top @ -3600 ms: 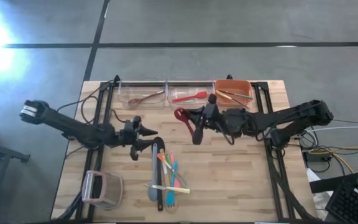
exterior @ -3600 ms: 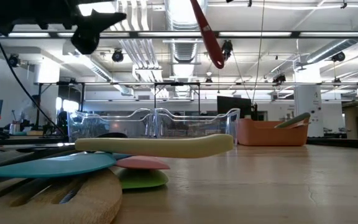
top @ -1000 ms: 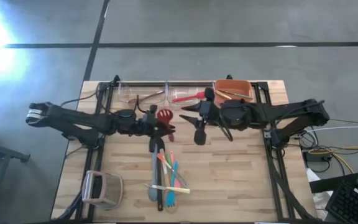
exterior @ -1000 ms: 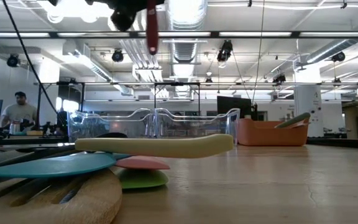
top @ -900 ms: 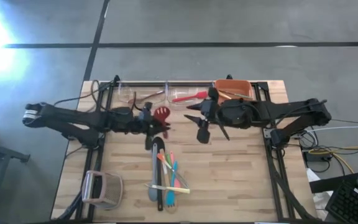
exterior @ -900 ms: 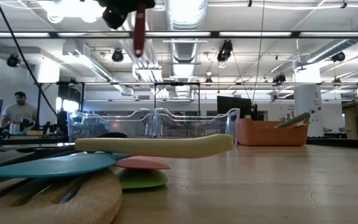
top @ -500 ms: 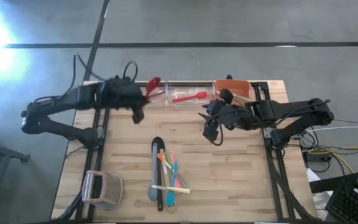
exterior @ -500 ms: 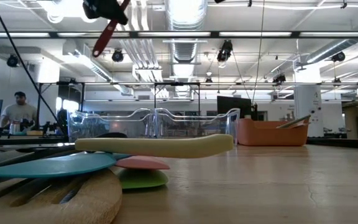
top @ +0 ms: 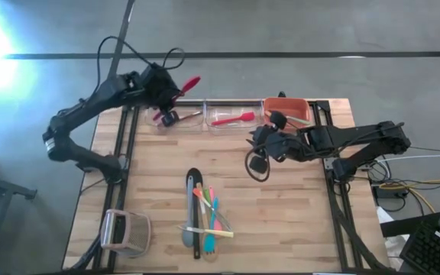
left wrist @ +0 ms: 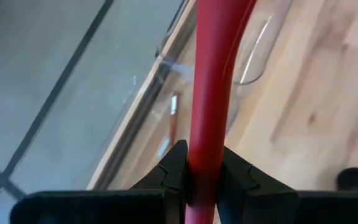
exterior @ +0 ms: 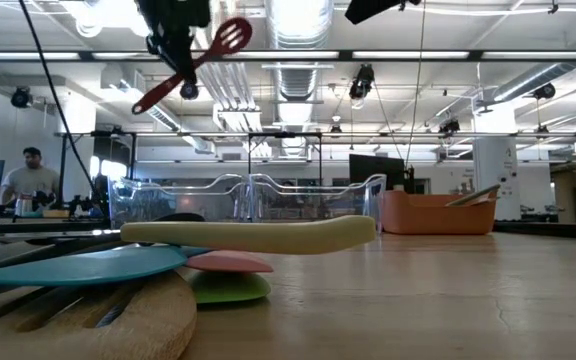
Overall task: Pick & Place Kitchen Items
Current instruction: Put the red serving spoon into the left transparent bin, then put the white knife into the orange bin
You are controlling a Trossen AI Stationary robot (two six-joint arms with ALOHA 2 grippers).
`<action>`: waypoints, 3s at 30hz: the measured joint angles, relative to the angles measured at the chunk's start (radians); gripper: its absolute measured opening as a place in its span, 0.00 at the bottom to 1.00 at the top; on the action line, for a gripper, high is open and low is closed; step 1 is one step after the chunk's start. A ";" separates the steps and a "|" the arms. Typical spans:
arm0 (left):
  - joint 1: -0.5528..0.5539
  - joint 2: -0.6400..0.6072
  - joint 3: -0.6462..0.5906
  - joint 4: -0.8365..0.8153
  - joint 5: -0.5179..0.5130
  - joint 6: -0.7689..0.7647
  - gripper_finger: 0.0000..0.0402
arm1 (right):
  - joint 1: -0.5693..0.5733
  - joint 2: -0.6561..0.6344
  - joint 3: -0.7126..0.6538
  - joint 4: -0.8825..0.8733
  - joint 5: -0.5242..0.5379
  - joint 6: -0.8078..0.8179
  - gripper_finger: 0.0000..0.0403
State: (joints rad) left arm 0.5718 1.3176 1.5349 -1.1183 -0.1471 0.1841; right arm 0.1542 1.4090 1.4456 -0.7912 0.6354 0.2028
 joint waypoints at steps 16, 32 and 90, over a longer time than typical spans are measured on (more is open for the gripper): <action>0.119 0.175 -0.105 0.183 0.033 0.118 0.12 | -0.017 0.000 0.000 -0.042 0.004 0.028 0.24; 0.259 0.174 -0.397 0.402 0.087 0.152 0.12 | -0.018 0.000 -0.018 -0.090 0.023 0.079 0.25; 0.283 0.350 -0.282 0.302 0.132 0.176 0.51 | -0.024 0.000 -0.055 -0.065 0.022 0.082 0.22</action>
State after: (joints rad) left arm 0.8551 1.6672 1.2527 -0.8165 -0.0149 0.3601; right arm 0.1299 1.4094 1.3911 -0.8566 0.6571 0.2852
